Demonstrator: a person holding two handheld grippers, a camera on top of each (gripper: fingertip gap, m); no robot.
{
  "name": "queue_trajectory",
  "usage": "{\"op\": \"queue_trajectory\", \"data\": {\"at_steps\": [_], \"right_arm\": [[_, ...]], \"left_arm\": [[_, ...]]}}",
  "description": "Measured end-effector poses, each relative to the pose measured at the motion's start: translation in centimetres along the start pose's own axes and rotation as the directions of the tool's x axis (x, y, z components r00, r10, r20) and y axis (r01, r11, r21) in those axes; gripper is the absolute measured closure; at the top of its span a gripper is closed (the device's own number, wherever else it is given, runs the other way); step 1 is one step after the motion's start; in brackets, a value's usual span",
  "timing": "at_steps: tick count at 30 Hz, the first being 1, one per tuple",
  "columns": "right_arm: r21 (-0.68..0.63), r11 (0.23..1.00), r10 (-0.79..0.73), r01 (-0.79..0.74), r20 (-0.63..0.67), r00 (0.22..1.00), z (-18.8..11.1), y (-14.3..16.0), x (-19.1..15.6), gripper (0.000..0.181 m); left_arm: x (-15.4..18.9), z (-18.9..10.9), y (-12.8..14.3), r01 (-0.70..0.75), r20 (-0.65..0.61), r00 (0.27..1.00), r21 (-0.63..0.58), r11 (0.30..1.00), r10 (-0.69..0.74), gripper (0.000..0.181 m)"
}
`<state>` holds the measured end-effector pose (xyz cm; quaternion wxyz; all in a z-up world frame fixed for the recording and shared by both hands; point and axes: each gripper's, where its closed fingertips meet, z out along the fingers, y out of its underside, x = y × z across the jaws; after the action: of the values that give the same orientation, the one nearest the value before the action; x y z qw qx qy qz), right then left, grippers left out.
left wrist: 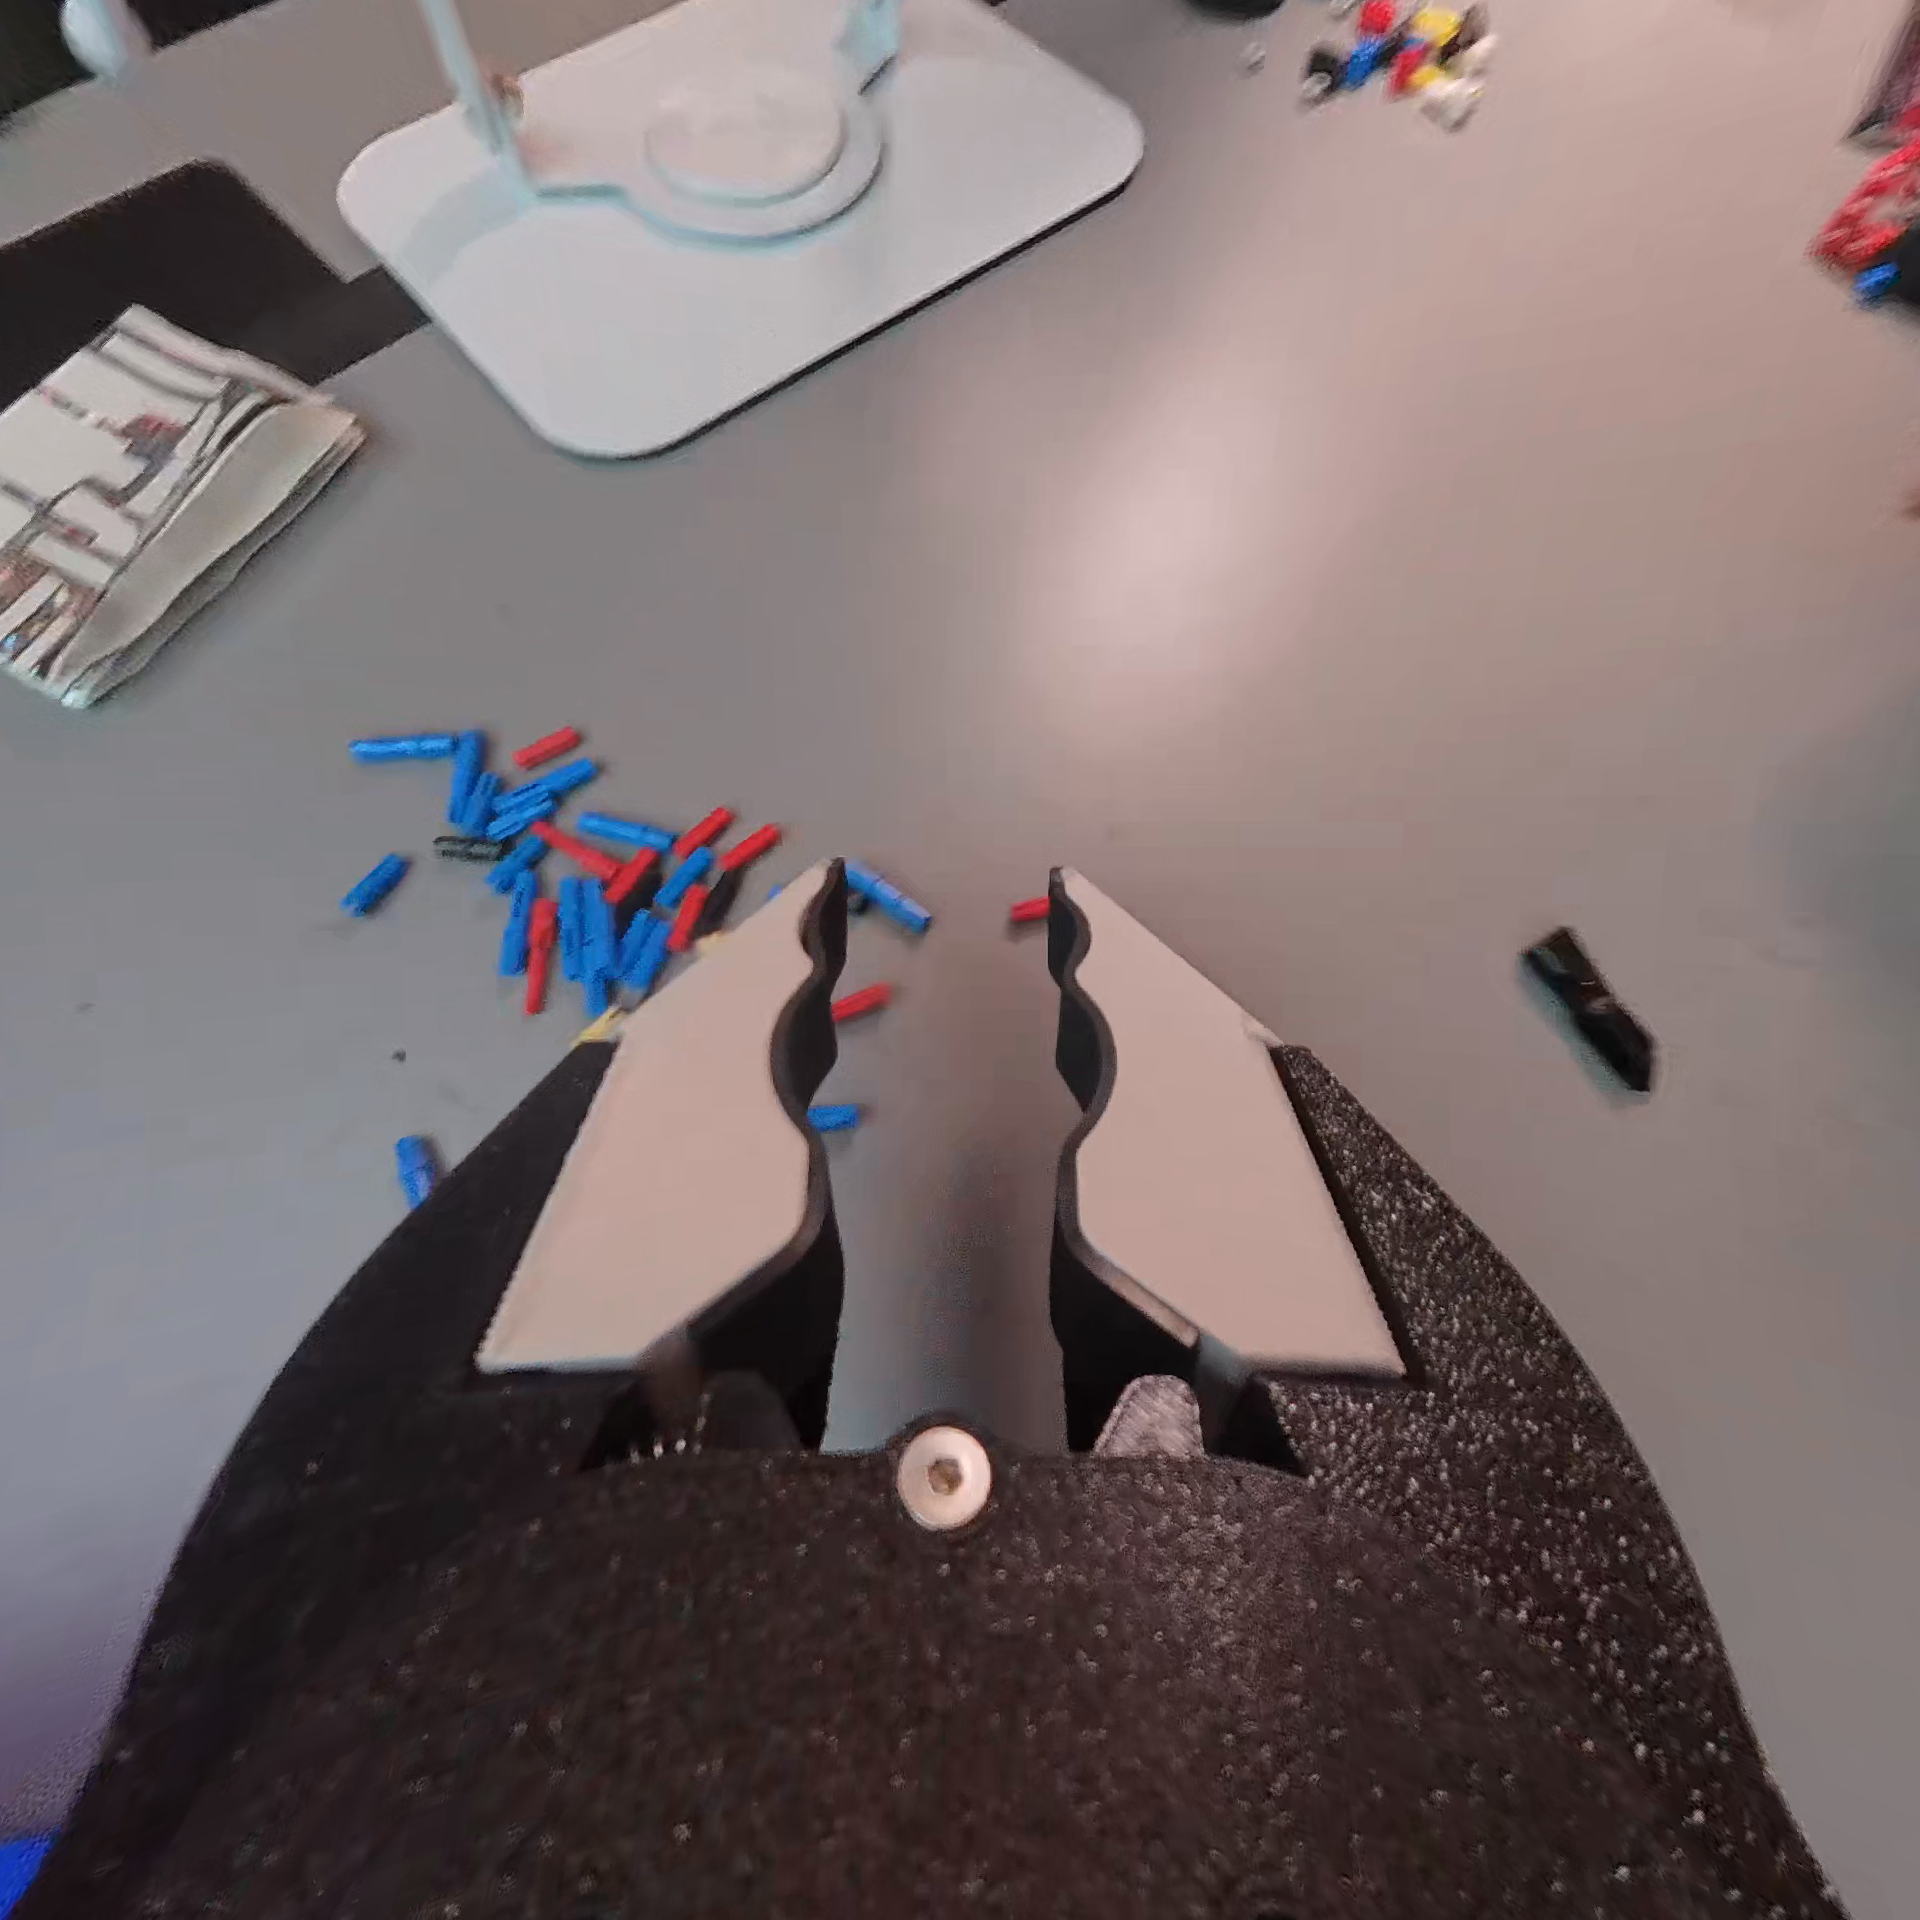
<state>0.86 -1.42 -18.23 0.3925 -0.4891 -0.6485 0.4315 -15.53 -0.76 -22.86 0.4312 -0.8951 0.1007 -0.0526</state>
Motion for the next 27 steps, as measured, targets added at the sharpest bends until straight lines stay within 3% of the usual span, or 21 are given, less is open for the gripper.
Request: {"op": "queue_trajectory", "data": {"at_steps": [1,3,6,8,11,14,19,21,24,27], "right_arm": [[-0.002,1.000,-0.027,0.027,-0.018,0.999,0.1,-0.1,0.0,0.175],[-0.003,0.994,-0.107,0.107,-0.062,0.992,0.2,-0.4,0.0,0.175],[-0.026,0.973,-0.229,0.228,-0.106,0.968,0.7,-0.7,-0.6,0.175],[-0.051,0.955,-0.296,0.291,-0.128,0.947,1.2,-0.7,-1.0,0.175],[-0.093,0.924,-0.382,0.372,-0.139,0.914,1.9,-0.5,-1.5,0.175],[-0.159,0.875,-0.480,0.457,-0.170,0.860,2.3,-0.1,-1.4,0.175],[-0.148,0.846,-0.533,0.513,-0.190,0.824,2.4,-0.7,-1.8,0.174],[-0.116,0.865,-0.503,0.489,-0.189,0.844,2.4,-1.0,-2.0,0.170],[-0.114,0.936,-0.343,0.332,-0.103,0.934,2.6,0.1,-2.2,0.156],[-0.189,0.958,-0.222,0.215,-0.014,0.975,2.9,1.9,-2.7,0.156]], "left_arm": [[1.5,-0.3,-0.9,-0.001,-0.065,0.998,0.045,0.999,0.004,0.144],[5.8,-1.4,-2.8,0.061,-0.289,0.957,0.125,0.990,-0.023,0.150],[11.9,-2.8,-4.3,0.225,-0.600,0.792,0.110,0.968,-0.116,0.152],[14.6,-3.1,-4.3,0.273,-0.703,0.694,0.060,0.960,-0.153,0.155],[16.3,-2.4,-4.0,0.288,-0.737,0.649,0.009,0.958,-0.188,0.160],[16.3,-2.0,-3.9,0.309,-0.738,0.639,-0.013,0.951,-0.217,0.177],[15.8,-2.7,-3.9,0.276,-0.727,0.664,0.019,0.961,-0.177,0.180],[15.0,-3.4,-4.1,0.212,-0.682,0.722,0.059,0.976,-0.116,0.179],[10.6,-6.4,-5.7,0.081,-0.464,0.886,0.186,0.979,0.015,0.180],[2.7,-10.8,-5.7,-0.041,-0.082,0.995,0.178,0.983,0.056,0.179]]}}
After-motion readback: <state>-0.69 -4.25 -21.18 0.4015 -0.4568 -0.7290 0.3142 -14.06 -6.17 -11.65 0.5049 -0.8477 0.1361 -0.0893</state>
